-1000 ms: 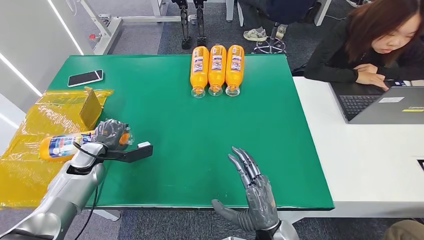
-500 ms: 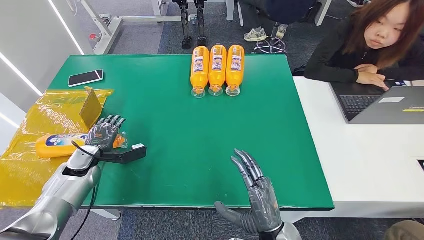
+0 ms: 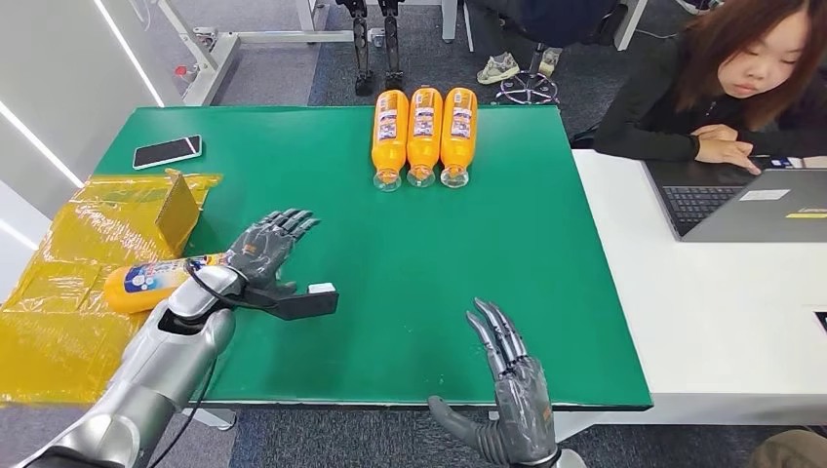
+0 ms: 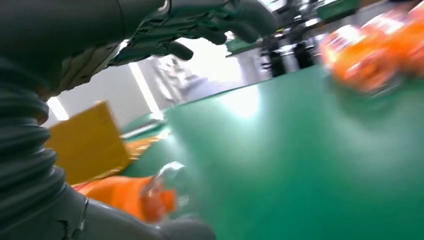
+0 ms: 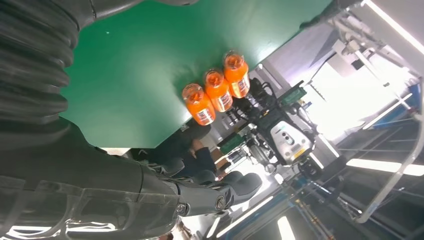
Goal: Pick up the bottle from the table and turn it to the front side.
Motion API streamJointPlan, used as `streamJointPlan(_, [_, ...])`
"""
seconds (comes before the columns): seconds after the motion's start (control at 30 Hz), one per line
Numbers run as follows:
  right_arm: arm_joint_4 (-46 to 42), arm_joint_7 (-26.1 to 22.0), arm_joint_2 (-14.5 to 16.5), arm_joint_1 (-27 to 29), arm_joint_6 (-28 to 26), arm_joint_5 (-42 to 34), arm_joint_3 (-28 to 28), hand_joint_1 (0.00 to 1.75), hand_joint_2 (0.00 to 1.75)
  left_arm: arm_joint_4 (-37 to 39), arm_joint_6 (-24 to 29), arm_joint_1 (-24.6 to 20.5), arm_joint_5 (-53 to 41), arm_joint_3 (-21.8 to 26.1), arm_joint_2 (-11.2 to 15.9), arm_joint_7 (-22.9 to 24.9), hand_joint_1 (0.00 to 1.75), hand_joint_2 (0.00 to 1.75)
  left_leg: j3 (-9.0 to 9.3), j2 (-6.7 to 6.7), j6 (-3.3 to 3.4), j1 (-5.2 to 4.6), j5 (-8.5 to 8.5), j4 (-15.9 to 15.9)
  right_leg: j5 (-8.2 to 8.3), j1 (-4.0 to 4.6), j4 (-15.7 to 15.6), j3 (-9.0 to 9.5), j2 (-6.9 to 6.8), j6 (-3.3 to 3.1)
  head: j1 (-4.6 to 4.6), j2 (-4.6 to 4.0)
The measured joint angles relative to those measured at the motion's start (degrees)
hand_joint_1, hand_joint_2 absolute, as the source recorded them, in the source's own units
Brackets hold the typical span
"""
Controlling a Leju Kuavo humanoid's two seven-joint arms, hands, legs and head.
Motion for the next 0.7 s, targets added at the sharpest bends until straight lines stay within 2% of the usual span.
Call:
streamJointPlan(0.17, [-0.01,0.05,-0.27,0.55,-1.3,-0.81,0.0,0.0,1.75,-10.02,-8.41,0.51,17.13,-5.31,1.11,-12.58,0.0,1.75,0.0,0.0,0.0,0.01,0.0,-0.01,0.0,0.01,0.02,0.0,0.0,-0.01,-0.01,0.0])
streamJointPlan(0.27, [-0.21,-1.47,-0.69,0.47,-0.94,-2.57,-0.13,0.0,1.75,-16.74,-12.28,0.79,26.27,-8.86,2.13,-17.08,0.0,1.75,0.0,0.0,0.0,0.01,0.0,-0.01,0.01,0.0,0.02,0.01,0.0,-0.01,-0.01,0.0])
streamJointPlan(0.37, [-0.75,-3.6,-0.89,0.14,0.73,-3.94,-0.79,0.0,1.75,-23.29,-12.91,2.13,33.16,-11.2,2.49,-18.91,0.0,1.75,0.01,0.01,0.0,0.0,0.0,-0.01,0.01,0.0,0.02,0.02,0.0,-0.01,-0.01,0.0])
streamJointPlan(0.47, [-1.52,-5.25,-0.9,-0.47,2.35,-4.82,-1.87,0.0,1.75,-29.4,-11.19,4.99,38.64,-11.88,1.86,-20.13,0.0,1.75,0.02,0.01,0.0,-0.01,0.0,0.0,0.01,-0.01,0.01,0.02,0.0,-0.01,0.0,0.0])
streamJointPlan(0.7, [-3.87,-7.75,-0.87,-0.63,3.09,-6.94,-4.77,0.0,1.75,-39.46,-7.27,13.08,50.94,-11.62,-2.6,-22.03,0.0,1.75,0.01,0.0,0.03,-0.03,-0.03,0.0,0.0,-0.02,-0.01,0.03,-0.02,0.0,0.02,0.0])
